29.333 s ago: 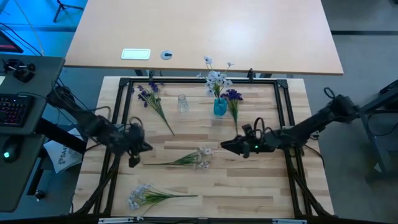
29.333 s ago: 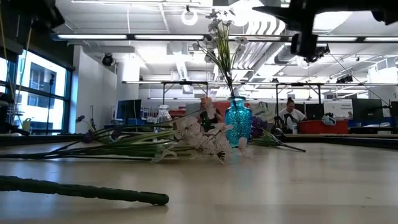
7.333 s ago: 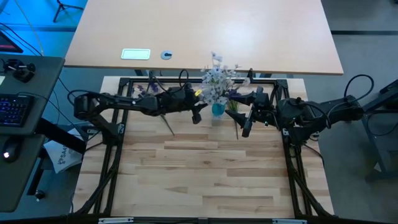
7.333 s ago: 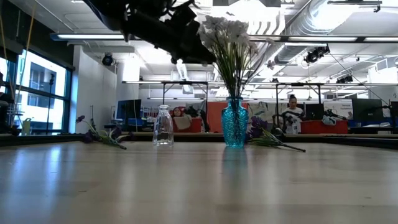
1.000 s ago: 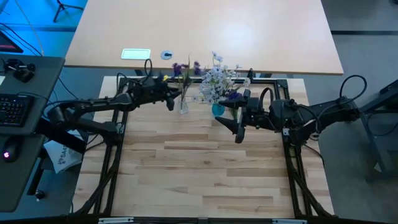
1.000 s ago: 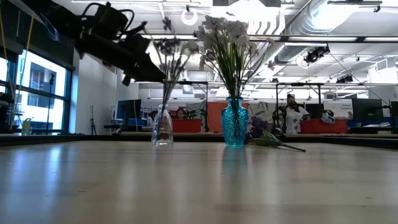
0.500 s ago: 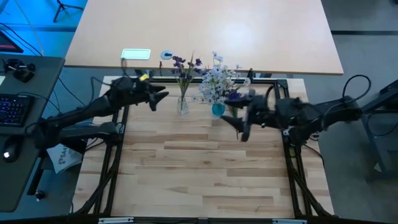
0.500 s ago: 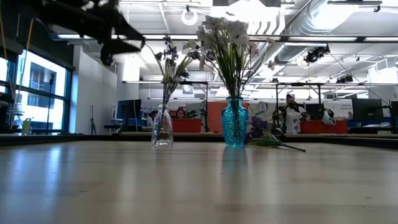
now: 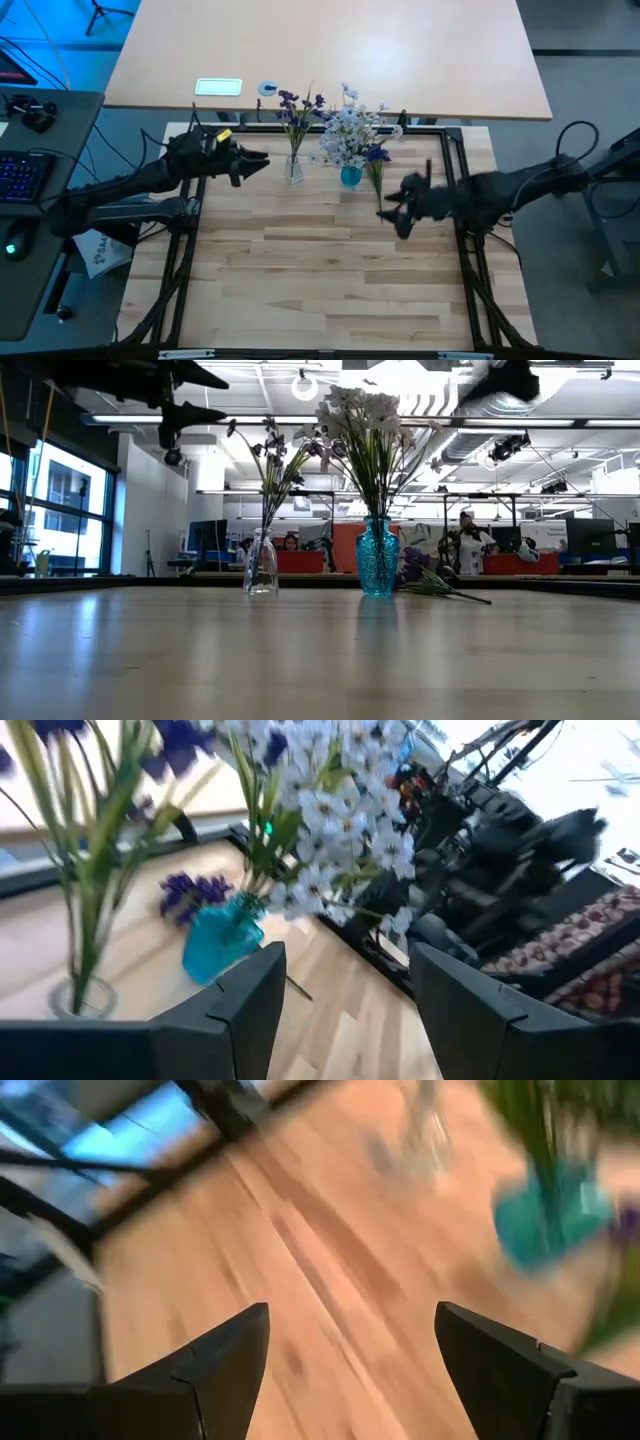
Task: Sort flowers into vase by color
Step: Put the purple flowers into the transparent vase
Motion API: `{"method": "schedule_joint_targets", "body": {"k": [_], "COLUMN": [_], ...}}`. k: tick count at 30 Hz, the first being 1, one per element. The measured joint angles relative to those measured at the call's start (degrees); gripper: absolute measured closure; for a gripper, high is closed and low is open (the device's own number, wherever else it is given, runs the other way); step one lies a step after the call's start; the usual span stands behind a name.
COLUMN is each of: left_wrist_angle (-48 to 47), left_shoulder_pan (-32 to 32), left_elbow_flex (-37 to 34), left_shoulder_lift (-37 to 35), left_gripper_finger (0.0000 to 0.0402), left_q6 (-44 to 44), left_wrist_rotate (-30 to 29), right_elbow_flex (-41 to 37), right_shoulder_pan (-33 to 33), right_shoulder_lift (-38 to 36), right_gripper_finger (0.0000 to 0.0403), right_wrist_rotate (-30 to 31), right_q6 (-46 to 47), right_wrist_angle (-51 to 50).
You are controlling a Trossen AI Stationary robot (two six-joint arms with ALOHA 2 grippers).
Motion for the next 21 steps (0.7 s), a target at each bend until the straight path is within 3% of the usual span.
{"method": "schedule_joint_targets", "body": {"k": [6, 9, 14, 21], "left_wrist_angle": [3.17, 6.62, 12.80, 16.03], "left_shoulder_pan": [-2.98, -4.24, -4.90, -4.92], "left_elbow_flex": [-0.02, -0.02, -0.02, -0.02], "left_shoulder_lift": [2.28, 3.26, 4.86, 5.46], "left_gripper_finger": [0.0199, 0.0199, 0.0199, 0.0199], "left_q6": [-3.84, -5.92, -9.03, -9.33], "left_wrist_rotate": [-0.77, -5.66, -13.56, -15.80], "right_elbow_flex": [-18.83, -24.42, -26.13, -26.66], "right_shoulder_pan": [1.23, -2.51, -13.35, -25.49], "right_shoulder_lift": [-0.13, 0.24, 3.01, 10.49], "right_gripper_finger": [0.0121, 0.0121, 0.0121, 0.0121], "right_wrist_rotate": [-1.32, -1.50, 1.67, 2.65], "right_q6": [16.86, 19.84, 13.91, 12.27], "right_wrist_angle": [7.41, 12.71, 14.01, 14.93]}}
